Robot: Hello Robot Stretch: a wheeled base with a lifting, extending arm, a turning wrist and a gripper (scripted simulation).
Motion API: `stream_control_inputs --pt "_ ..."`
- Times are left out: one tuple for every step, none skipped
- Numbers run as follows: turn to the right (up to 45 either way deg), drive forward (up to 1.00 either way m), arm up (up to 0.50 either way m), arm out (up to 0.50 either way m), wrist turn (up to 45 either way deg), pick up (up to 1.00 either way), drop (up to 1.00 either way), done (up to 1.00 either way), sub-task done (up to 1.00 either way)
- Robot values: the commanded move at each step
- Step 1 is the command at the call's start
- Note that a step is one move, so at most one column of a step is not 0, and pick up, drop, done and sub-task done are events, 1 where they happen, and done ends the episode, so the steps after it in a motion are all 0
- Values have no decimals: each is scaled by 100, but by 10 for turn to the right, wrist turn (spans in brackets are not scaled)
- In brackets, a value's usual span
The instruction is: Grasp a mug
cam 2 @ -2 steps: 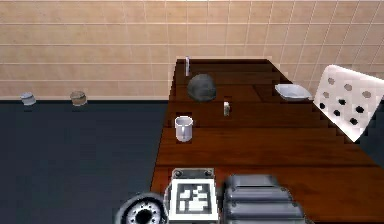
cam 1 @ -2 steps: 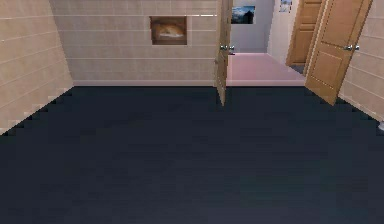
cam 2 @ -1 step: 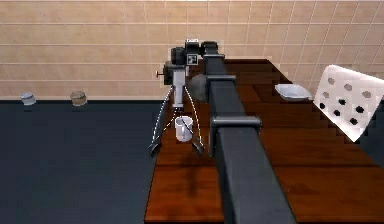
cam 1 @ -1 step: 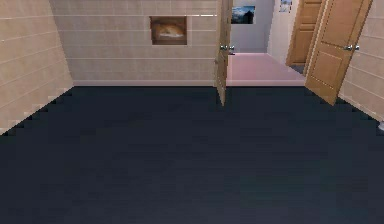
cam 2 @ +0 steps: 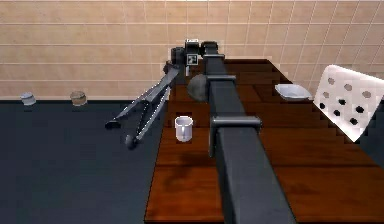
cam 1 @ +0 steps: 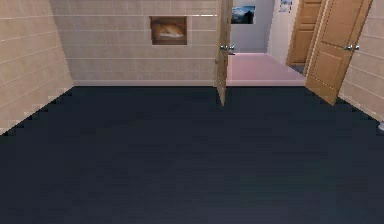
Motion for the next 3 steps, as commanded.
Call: stream_control_inputs --pt "0 0 0 0 450 0 0 0 0" --pt "0 0 0 0 450 0 0 0 0" --pt "0 0 0 0 390 0 0 0 0"
